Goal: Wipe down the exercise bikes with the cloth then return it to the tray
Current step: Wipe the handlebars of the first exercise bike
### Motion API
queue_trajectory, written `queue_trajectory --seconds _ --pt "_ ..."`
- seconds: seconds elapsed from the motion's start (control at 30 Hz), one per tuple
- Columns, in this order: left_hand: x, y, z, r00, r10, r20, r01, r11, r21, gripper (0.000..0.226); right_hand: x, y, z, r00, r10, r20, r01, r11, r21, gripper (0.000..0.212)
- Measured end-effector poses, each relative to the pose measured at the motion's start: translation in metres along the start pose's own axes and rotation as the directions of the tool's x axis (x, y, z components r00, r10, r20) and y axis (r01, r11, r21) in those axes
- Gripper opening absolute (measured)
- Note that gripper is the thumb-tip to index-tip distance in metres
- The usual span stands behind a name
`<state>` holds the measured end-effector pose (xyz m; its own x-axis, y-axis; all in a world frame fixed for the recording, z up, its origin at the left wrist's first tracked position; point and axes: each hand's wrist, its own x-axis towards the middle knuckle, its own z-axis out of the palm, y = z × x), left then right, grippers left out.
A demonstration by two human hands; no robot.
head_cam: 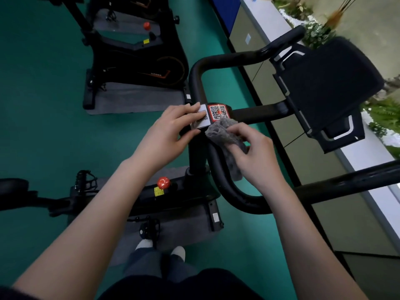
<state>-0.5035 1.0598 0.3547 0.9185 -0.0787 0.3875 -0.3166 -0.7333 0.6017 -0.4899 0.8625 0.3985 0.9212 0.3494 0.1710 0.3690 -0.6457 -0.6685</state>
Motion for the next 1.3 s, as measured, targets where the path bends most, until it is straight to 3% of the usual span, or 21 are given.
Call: queue_trajectory --seconds 0.13,0.23,0.33,0.43,0.63,0.7,0.77,0.93,1.0,1.2,1.3 --pt "0.0 0.0 -0.003 1.0 -0.001 0.018 0.001 1.0 0.003 0.041 -0.016 0.009 -0.007 0.999 0.036 0.037 -0.036 0.999 0.0 0.018" --pt "0.0 -0.003 -0.005 1.0 0.01 0.019 -0.01 1.0 0.006 0.042 -0.019 0.01 -0.011 0.986 0.147 0.08 -0.153 0.986 0.068 0.02" --pt "0.002 -0.006 -0.007 0.999 0.021 0.024 -0.022 1.0 0.014 0.043 -0.01 0.0 -0.002 0.977 0.211 0.01 -0.211 0.974 0.081 0.025" --pt "0.005 -0.009 -0.01 0.997 0.056 0.046 -0.057 0.998 0.018 0.043 -0.004 -0.013 0.007 0.958 0.272 -0.086 -0.271 0.962 0.026 0.013" --pt "0.014 -0.016 -0.018 0.986 0.135 0.096 -0.136 0.991 0.002 0.043 -0.025 -0.041 0.007 0.912 0.362 -0.193 -0.395 0.901 -0.178 0.005" --pt "0.018 -0.02 -0.02 0.98 0.164 0.111 -0.164 0.986 -0.003 0.043 -0.032 -0.049 0.006 0.871 0.429 -0.24 -0.48 0.849 -0.221 0.007" --pt "0.021 -0.025 -0.021 0.975 0.188 0.122 -0.187 0.982 -0.021 0.043 -0.035 -0.058 0.012 0.814 0.44 -0.38 -0.535 0.822 -0.195 0.012" --pt "0.027 -0.035 -0.021 0.952 0.286 0.113 -0.272 0.954 -0.124 0.041 -0.009 -0.087 0.076 0.631 0.3 -0.715 -0.538 0.834 -0.124 0.025" --pt "0.03 -0.04 -0.02 0.931 0.347 0.112 -0.324 0.928 -0.185 0.039 0.001 -0.093 0.109 0.585 0.257 -0.769 -0.529 0.84 -0.121 0.027" --pt "0.038 -0.051 -0.021 0.89 0.431 0.146 -0.39 0.888 -0.245 0.04 -0.017 -0.09 0.14 0.535 0.139 -0.834 -0.552 0.804 -0.22 0.028" --pt "0.038 -0.05 -0.019 0.892 0.429 0.142 -0.388 0.888 -0.249 0.04 -0.039 -0.086 0.138 0.379 0.127 -0.917 -0.593 0.793 -0.135 0.026"
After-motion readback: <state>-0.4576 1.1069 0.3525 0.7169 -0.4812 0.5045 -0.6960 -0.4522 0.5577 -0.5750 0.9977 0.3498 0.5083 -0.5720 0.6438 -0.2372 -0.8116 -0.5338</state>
